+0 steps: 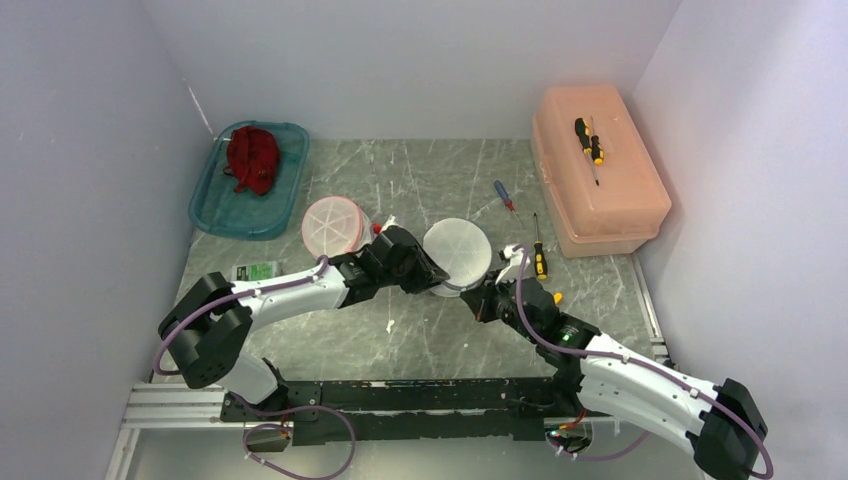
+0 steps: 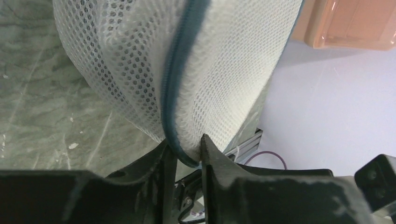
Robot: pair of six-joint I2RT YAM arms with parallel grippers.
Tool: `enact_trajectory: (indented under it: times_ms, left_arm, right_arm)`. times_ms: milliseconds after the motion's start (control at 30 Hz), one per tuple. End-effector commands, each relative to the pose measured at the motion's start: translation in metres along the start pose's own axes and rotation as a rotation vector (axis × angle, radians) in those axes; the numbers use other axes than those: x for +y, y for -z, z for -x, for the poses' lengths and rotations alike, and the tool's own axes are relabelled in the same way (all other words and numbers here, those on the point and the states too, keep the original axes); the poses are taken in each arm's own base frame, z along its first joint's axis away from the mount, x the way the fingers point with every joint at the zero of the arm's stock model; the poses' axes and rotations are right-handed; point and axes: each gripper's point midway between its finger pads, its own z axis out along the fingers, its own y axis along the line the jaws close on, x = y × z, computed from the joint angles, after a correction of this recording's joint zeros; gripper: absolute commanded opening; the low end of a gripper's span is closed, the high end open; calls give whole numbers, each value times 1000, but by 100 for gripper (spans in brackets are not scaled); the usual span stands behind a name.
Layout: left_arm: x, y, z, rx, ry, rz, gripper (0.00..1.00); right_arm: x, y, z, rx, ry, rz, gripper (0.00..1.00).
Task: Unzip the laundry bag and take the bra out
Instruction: Unzip the laundry bag at the center of the board.
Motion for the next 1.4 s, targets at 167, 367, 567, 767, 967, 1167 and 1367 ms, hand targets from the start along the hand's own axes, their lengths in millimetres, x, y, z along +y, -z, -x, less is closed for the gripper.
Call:
enact_trajectory:
  times_ms: [167,367,567,767,967,1167,1367]
  left_arm:
    - [-6,-2,16,-49,-42,-1,3]
    - [-6,-2,20,-22,-66,-17,3]
    - [-7,5,27,60,-190,-55,3]
    - [-20,18,46,187,-443,-131,3]
    - [-41,17,61,309,-653,-113,3]
    - [1,-5,58,346,-605,-55,3]
    - [-4,10,48,318,-507,-131,60]
  right_arm:
    - [-18,8,1,-27,17,-77,0]
    - [-38,12,-2,-26,-5,-185,0]
    - [-53,22,11,-103,-30,-260,0]
    - [-11,28,34,-141,64,-50,0]
    - [14,23,38,-94,109,16,0]
    - [8,11,16,-68,37,9,0]
    - [2,8,6,-55,19,-4,0]
